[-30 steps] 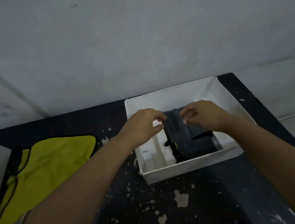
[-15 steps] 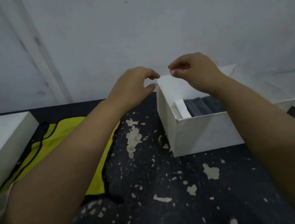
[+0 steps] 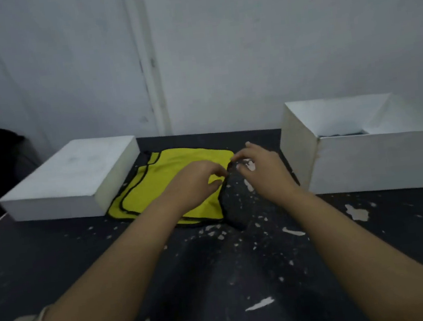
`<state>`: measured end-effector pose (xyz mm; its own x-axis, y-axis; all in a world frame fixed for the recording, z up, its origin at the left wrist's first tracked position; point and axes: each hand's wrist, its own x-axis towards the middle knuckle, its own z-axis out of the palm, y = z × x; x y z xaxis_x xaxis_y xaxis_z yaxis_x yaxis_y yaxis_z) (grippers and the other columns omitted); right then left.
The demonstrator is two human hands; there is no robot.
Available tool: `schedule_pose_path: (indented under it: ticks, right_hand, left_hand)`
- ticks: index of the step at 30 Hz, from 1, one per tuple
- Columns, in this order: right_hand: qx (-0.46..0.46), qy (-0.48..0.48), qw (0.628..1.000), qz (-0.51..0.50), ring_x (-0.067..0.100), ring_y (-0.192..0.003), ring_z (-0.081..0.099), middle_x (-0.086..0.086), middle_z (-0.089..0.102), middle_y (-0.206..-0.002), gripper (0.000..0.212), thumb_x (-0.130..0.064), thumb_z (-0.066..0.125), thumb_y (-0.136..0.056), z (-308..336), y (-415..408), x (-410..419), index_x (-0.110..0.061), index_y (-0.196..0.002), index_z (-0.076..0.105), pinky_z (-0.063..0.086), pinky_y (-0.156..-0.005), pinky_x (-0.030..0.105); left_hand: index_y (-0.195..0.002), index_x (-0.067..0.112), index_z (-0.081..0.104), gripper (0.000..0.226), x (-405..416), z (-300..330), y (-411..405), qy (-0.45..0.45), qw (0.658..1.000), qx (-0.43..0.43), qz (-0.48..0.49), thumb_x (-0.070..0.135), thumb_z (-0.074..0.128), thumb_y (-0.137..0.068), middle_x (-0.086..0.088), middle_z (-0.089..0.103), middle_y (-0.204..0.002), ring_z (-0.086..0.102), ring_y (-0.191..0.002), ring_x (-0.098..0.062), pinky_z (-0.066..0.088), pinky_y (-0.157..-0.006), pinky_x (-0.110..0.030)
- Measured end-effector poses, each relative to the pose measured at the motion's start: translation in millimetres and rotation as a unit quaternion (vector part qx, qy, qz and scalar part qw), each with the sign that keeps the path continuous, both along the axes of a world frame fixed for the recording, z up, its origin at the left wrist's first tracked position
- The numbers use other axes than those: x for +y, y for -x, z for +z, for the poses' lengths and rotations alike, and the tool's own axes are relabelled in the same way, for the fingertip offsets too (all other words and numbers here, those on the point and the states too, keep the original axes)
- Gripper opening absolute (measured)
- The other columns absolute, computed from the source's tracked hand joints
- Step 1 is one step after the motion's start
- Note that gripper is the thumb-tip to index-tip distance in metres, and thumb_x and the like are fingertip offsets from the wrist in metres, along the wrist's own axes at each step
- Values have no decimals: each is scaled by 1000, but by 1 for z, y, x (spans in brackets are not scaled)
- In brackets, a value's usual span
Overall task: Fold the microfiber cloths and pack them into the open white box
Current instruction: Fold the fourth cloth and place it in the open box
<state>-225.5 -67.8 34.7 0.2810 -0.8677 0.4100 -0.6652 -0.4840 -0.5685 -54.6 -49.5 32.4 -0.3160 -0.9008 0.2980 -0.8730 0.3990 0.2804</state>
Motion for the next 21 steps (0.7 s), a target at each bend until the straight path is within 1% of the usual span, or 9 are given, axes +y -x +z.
schedule_pose_path:
  ticks: [2, 4, 7, 8, 10, 12, 14, 17, 21]
  right_hand:
    - [17, -20, 999, 23, 22, -115, 56, 11, 68, -109, 23, -9, 55, -87, -16, -20, 13, -12, -105, 68, 41, -96, 31]
    - [29, -49, 998, 35, 20, -96, 62, 7, 69, -104, 23, -11, 57, -86, -31, -34, 22, -14, -107, 68, 46, -86, 30]
    - [40, -76, 995, 41, 9, -69, 55, 2, 65, -85, 21, -17, 58, -88, -48, -47, 29, -17, -107, 67, 41, -64, 23]
    - [42, -81, 995, 41, 8, -69, 54, 1, 64, -85, 21, -17, 58, -88, -52, -51, 30, -18, -107, 67, 40, -63, 21]
    - [41, -91, 994, 46, 12, -83, 60, 2, 69, -99, 21, -18, 59, -88, -60, -59, 32, -17, -107, 67, 47, -73, 23]
    - [43, -107, 992, 43, 14, -95, 63, 3, 70, -106, 21, -19, 62, -87, -70, -63, 36, -15, -106, 69, 50, -84, 26]
    - [29, -113, 993, 19, 15, -100, 61, 1, 69, -108, 24, -24, 65, -84, -80, -65, 39, -17, -107, 69, 50, -88, 28]
    - [19, -113, 993, -7, 15, -103, 60, -1, 67, -110, 27, -28, 67, -83, -87, -64, 38, -21, -109, 68, 50, -89, 30]
    - [18, -111, 993, -17, 12, -100, 62, -3, 69, -111, 24, -27, 65, -85, -88, -67, 36, -22, -108, 70, 50, -89, 29]
  left_hand:
    - [-111, 21, 66, 24, 12, -15, -21, -28, 999, -2, 19, 19, 58, -88, 1, 69, -112, 61, -105, -16, 48, -87, -32]
    - [-110, 20, 67, 23, 19, -31, -38, -51, 998, -6, 33, 20, 58, -88, 1, 69, -110, 62, -103, -15, 48, -84, -30]
    - [-106, 22, 68, 19, 25, -50, -56, -91, 995, 5, 37, 24, 60, -88, 2, 70, -107, 62, -100, -15, 50, -82, -30]
    - [-103, 22, 69, 18, 27, -54, -60, -98, 995, 13, 33, 24, 61, -88, 3, 70, -105, 62, -98, -14, 49, -80, -29]
    - [-100, 22, 71, 16, 30, -61, -67, -97, 995, 26, 25, 21, 62, -87, 3, 70, -101, 62, -94, -14, 48, -79, -27]
    - [-98, 22, 72, 16, 33, -69, -70, -72, 996, 40, 21, 19, 63, -86, 4, 70, -101, 62, -94, -13, 50, -81, -31]
    - [-99, 25, 73, 17, 36, -77, -70, -41, 997, 53, 34, 22, 63, -85, 5, 71, -101, 63, -94, -13, 51, -81, -33]
    - [-99, 26, 72, 17, 38, -84, -67, -3, 996, 68, 55, 27, 62, -86, 4, 71, -98, 63, -91, -14, 50, -78, -31]
    - [-99, 24, 69, 20, 36, -86, -58, 57, 994, 12, 90, 31, 54, -89, 2, 68, -92, 61, -85, -17, 47, -66, -32]
